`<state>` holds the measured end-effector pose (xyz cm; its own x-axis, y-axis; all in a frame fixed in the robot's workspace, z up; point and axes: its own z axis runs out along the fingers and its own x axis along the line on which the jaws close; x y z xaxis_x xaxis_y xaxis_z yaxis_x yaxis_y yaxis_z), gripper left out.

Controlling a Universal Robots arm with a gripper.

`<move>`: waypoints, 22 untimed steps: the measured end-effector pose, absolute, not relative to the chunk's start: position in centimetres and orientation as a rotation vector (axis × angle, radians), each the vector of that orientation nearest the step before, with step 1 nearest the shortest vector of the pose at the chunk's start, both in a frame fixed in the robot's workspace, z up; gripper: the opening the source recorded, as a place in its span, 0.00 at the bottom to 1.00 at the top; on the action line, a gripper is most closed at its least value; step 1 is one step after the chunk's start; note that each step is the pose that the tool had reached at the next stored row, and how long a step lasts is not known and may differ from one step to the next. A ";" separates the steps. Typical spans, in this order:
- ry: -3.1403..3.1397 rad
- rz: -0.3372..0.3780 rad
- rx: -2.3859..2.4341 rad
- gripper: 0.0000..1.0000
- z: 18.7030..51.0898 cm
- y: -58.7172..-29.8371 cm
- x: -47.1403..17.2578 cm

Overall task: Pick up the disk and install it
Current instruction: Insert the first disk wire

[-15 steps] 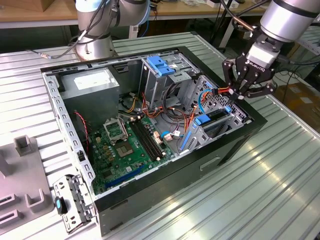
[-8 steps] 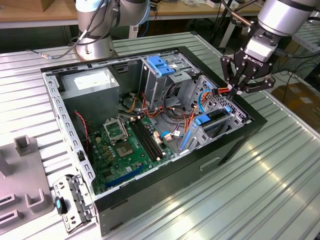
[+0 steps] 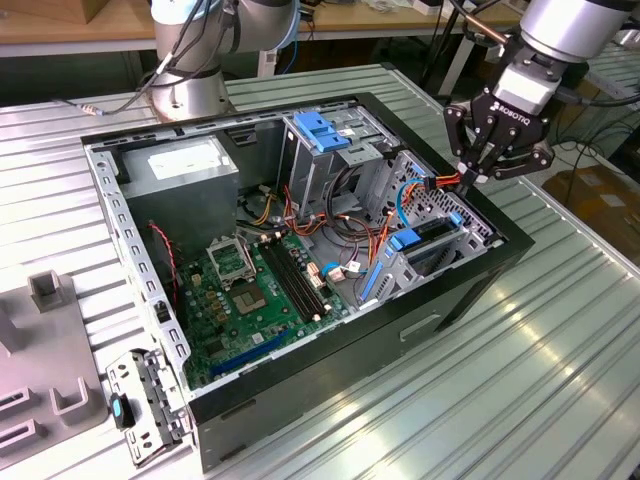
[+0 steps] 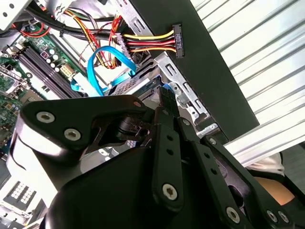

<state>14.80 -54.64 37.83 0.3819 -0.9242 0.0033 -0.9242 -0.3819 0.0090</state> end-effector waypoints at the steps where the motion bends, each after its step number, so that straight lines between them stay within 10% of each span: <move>1: -1.741 -0.003 2.603 0.11 37.8 -54.6 14.8; 17: -1.656 -0.006 2.659 0.11 37.8 -53.9 16.7; 22: -1.650 -0.004 2.659 0.24 37.8 -52.1 17.0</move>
